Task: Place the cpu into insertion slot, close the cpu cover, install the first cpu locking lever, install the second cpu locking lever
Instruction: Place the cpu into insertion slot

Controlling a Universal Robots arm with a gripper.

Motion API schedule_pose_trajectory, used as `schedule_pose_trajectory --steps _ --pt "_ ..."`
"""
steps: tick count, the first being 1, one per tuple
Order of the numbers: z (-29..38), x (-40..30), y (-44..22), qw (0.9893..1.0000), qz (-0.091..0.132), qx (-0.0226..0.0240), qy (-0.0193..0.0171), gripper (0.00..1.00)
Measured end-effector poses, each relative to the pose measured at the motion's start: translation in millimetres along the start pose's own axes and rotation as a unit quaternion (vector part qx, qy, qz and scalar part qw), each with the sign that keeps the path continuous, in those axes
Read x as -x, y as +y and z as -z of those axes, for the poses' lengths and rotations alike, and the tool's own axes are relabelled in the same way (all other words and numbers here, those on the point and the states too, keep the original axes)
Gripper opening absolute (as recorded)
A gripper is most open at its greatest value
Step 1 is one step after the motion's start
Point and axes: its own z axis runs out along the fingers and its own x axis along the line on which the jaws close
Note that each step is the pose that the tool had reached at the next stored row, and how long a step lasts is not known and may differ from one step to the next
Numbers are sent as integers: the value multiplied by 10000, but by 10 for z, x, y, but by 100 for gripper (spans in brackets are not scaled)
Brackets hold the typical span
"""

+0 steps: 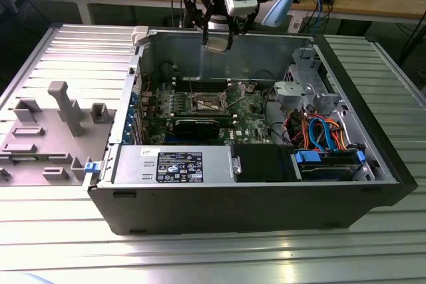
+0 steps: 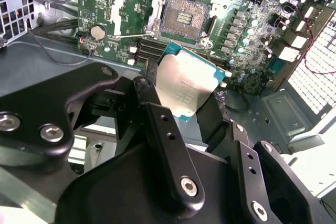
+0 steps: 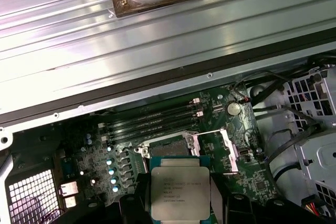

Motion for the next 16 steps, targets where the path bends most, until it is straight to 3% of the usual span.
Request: schedule_pose_trajectory --steps 16 --pt "-5 0 -1 9999 -146 3 -13 54"
